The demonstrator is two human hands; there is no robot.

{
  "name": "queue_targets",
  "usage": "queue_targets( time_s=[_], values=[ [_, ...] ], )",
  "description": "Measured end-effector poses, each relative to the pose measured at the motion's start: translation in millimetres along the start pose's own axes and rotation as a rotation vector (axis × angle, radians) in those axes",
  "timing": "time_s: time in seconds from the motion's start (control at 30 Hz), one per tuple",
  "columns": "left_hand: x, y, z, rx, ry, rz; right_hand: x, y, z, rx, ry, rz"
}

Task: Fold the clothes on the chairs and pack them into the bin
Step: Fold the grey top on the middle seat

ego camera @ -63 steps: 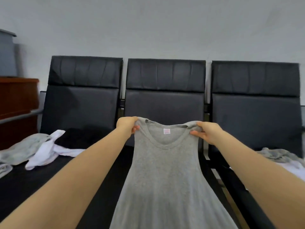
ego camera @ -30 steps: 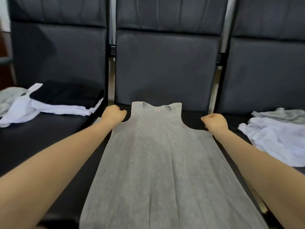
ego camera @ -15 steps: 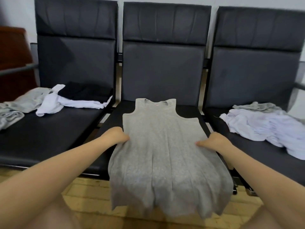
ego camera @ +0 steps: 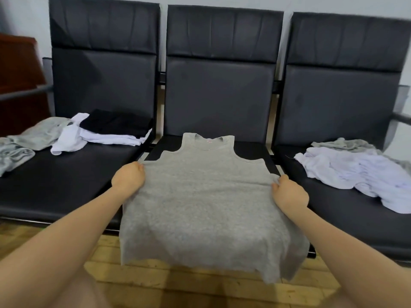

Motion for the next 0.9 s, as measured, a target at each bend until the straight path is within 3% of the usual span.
queue_targets(
  time_s=[0.2,0.33,0.57,0.9],
  values=[
    [-16.3,7.5,-14.0,0.032,-0.2,-0.086,10.9,-7.3,-2.1,0.031,0.072,0.006],
    [-16.6,-1.5,-18.8,0.072,-0.17,-0.054,21.0,-17.0,-0.2,0.023,0.018,0.004],
    [-23.1,-41.9,-36.9,0.16,0.069,0.1,10.2,-58.7,-14.3,0.047,-0.416,-0.186],
    [-45.0,-77.0,-74.6,0.131,0.13,0.17,36.3,-103.4,-45.3,0.119,-0.353,-0.154]
  ],
)
Point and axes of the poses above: each hand's wrist, its own y-axis away from the middle knuckle, its own z-axis out of the back of the hand, x = y × z, the point moved 9 cm from there along -y, towards the middle knuckle, and after that the axes turned 2 degrees about -x, right-handed, at the moved point
